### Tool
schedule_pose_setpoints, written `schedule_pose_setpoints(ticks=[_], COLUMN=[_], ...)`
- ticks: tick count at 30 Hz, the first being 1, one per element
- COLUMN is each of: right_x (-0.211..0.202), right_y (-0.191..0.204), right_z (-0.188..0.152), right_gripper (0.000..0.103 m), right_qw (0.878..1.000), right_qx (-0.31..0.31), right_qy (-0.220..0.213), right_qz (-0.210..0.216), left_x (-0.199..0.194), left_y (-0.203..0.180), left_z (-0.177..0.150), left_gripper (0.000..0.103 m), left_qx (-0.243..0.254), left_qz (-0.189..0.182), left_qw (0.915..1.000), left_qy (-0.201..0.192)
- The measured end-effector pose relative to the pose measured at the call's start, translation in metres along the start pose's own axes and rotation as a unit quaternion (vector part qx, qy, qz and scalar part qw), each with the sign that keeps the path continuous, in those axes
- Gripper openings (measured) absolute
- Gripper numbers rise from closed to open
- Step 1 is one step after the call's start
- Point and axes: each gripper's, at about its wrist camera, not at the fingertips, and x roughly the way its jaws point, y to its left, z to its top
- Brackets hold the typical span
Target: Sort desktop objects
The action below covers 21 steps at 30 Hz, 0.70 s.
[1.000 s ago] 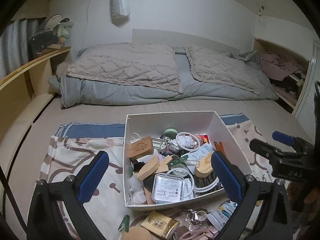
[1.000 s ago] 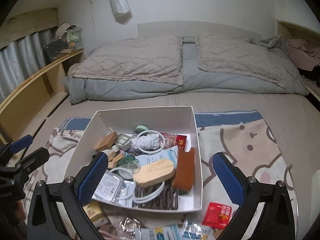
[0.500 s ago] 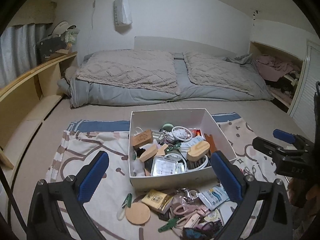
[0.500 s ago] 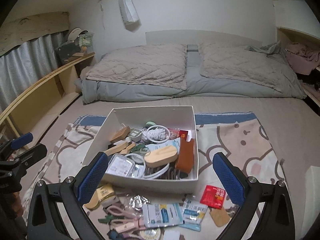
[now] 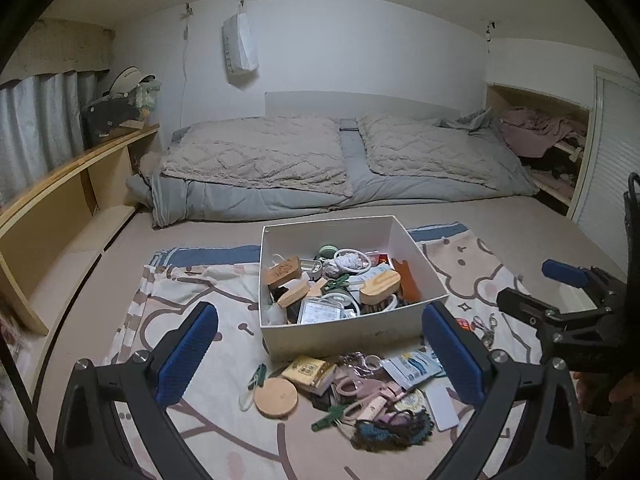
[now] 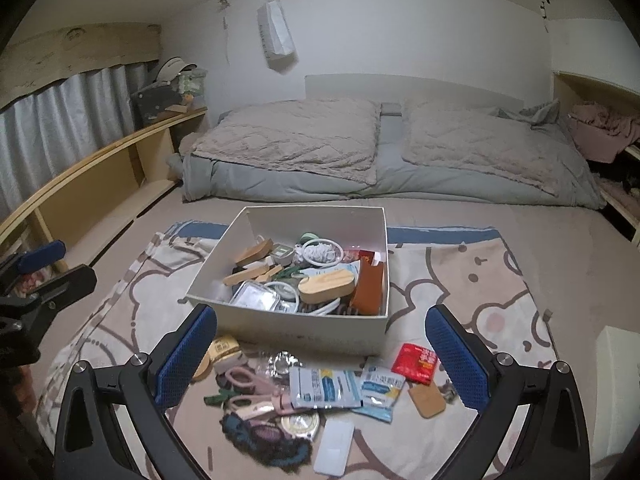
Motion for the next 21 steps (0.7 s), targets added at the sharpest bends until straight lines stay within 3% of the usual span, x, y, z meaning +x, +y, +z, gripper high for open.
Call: schedule_pose_setpoints(ticks=[9, 21], right_x=[-0.035, -0.062], right_y=[0.012, 0.023], right_z=[-0.013, -0.032], right_gripper=[0.103, 0.103], right_qw=[1.000, 0.999], right_qx=[-0.018, -0.034], right_qy=[-0.014, -0.012], right_qz=[0.004, -0.012], left_x=[-0.029, -0.059], left_y=[0.002, -0.009], left_z=[-0.018, -0.036], left_gripper=[0.103, 0.103], left_qx=[-0.012, 0.016], left_qz=[0.019, 0.048], left_qw=[0.9998, 0.9986], left_qy=[-0.003, -0.016])
